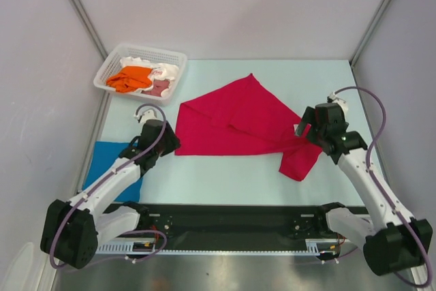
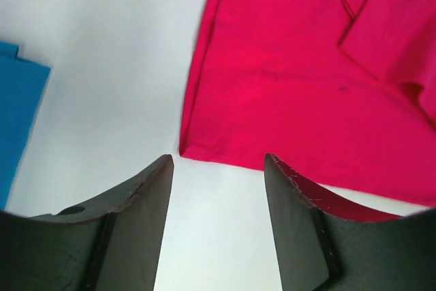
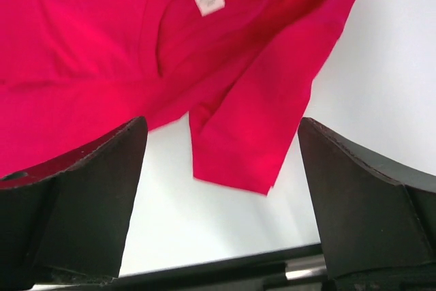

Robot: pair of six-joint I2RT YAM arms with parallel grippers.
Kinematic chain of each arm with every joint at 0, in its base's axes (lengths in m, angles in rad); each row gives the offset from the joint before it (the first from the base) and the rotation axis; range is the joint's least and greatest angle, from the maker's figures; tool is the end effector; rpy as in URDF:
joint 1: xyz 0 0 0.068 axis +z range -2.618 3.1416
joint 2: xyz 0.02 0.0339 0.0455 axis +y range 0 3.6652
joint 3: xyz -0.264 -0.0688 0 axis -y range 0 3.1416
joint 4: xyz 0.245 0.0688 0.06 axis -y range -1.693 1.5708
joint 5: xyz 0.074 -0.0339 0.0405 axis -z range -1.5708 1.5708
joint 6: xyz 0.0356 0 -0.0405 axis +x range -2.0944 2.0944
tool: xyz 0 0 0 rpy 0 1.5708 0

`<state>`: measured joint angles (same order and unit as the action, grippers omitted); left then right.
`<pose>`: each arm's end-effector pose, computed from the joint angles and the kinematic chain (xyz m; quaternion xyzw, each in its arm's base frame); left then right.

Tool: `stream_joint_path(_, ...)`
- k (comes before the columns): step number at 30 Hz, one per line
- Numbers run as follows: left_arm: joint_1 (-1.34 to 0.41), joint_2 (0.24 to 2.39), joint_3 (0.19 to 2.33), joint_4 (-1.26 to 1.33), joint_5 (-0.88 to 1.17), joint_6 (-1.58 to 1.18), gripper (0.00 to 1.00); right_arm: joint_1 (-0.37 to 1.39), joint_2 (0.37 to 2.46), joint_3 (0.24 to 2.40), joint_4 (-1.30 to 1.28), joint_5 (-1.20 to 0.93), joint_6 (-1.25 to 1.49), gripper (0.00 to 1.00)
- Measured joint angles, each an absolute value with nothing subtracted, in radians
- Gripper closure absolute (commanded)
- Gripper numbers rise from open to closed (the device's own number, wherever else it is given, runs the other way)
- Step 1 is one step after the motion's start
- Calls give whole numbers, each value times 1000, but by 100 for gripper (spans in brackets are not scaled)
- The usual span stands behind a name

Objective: Fold and stack the t-shirts
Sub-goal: Flatten the tshirt out

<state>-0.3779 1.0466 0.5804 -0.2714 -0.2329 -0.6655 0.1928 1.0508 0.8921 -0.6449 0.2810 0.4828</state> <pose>0.2020 -0.0714 0.2125 -0.1767 0.8922 -0.1082 0.4014 0.2132 0.0316 0.2852 0.1845 0.9010 0.0003 0.3927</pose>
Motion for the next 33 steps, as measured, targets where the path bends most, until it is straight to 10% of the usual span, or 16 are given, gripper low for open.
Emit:
stream_joint_path(9,-290,1260,578,-253,-168,-943,60,340,941,863,-743,290,566,4)
stream_joint_path(28,-286,1413,649,-290,-131,-1111,56,422,965,825,-752,294,649,4)
stream_joint_path(33,-286,1422,650,-287,-160,-1123,89,425,965,825,-786,322,687,3)
